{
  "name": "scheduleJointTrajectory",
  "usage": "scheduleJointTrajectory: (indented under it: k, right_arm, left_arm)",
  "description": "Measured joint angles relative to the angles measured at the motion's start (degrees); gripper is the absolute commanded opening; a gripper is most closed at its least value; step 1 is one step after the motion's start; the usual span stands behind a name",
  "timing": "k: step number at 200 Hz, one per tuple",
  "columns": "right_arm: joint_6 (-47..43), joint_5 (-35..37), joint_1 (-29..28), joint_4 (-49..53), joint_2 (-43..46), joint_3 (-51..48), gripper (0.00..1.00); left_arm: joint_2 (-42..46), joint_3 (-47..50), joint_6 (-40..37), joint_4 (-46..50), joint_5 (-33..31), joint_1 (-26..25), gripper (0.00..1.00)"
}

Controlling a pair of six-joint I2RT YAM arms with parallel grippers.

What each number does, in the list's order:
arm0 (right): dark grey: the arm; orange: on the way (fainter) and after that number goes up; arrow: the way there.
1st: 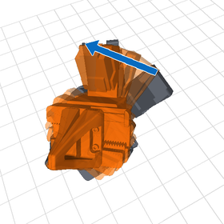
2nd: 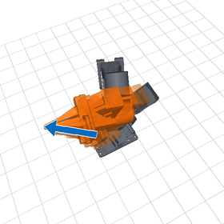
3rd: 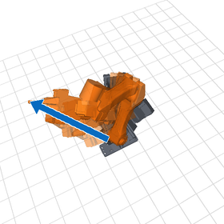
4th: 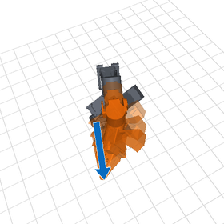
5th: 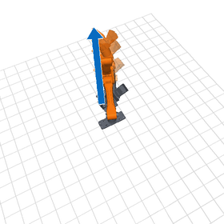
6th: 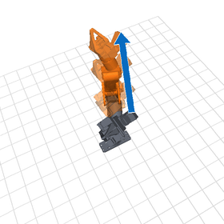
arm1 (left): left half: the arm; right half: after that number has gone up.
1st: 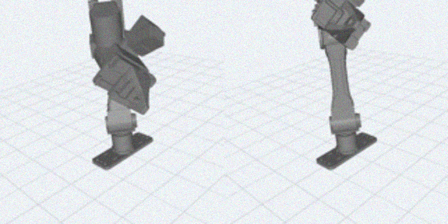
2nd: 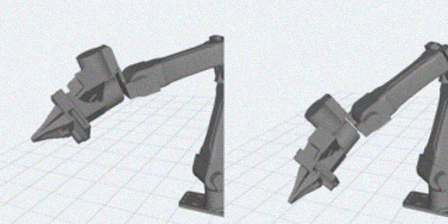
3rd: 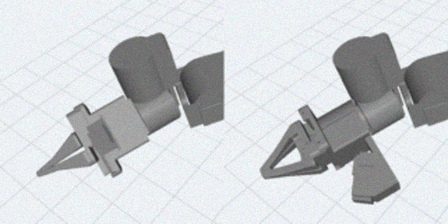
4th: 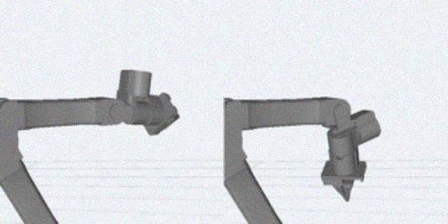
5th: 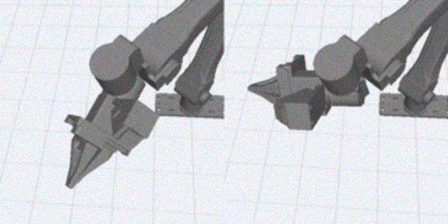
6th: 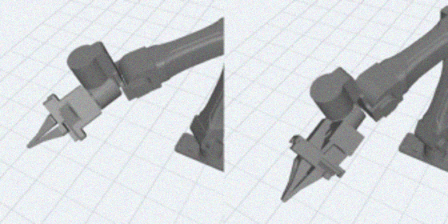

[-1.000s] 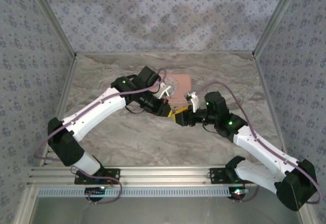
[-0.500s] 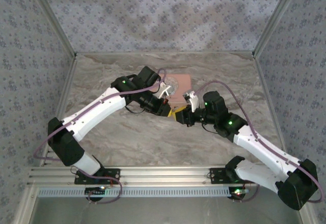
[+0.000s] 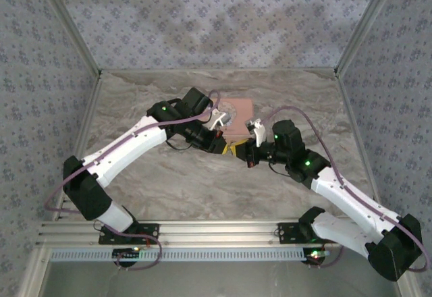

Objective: Unlock a padlock with a key

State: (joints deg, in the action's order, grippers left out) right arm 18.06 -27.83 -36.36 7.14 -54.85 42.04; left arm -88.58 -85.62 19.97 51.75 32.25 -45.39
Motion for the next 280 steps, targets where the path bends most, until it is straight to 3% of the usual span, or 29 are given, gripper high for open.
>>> scheduleJointTrajectory:
  k: [13, 23, 31, 116, 181, 247, 280]
  right_arm:
    - [0.0, 0.0, 0.0, 0.0, 0.1, 0.0, 0.12]
    - [0.1, 0.0, 0.1, 0.0, 0.1, 0.0, 0.33]
    - [0.0, 0.1, 0.1, 0.0, 0.2, 0.0, 0.41]
    - [1.0, -2.3, 2.9, -1.6, 2.8, -1.9, 0.44]
    - [2.0, -6.7, 3.4, -3.7, 0.6, -2.0, 0.42]
    - [2.6, -8.4, 4.0, -4.9, -0.3, -2.0, 0.05]
    - [2.5, -8.7, 4.0, -5.2, -0.3, -2.0, 0.0]
  left_arm:
    - [0.0, 0.0, 0.0, 0.0, 0.0, 0.0, 0.0]
    - [0.0, 0.0, 0.0, -0.1, 0.1, 0.0, 0.0]
    - [0.0, 0.0, 0.0, -0.3, 0.1, 0.0, 0.0]
    - [0.0, 0.0, 0.0, -0.7, 1.4, 0.0, 0.0]
    - [0.0, 0.0, -0.5, -0.7, 3.1, -0.1, 0.0]
    - [0.0, 0.0, -1.0, 0.1, 3.5, -0.1, 0.0]
    - [0.0, 0.0, -1.1, 0.6, 3.5, -0.2, 0.0]
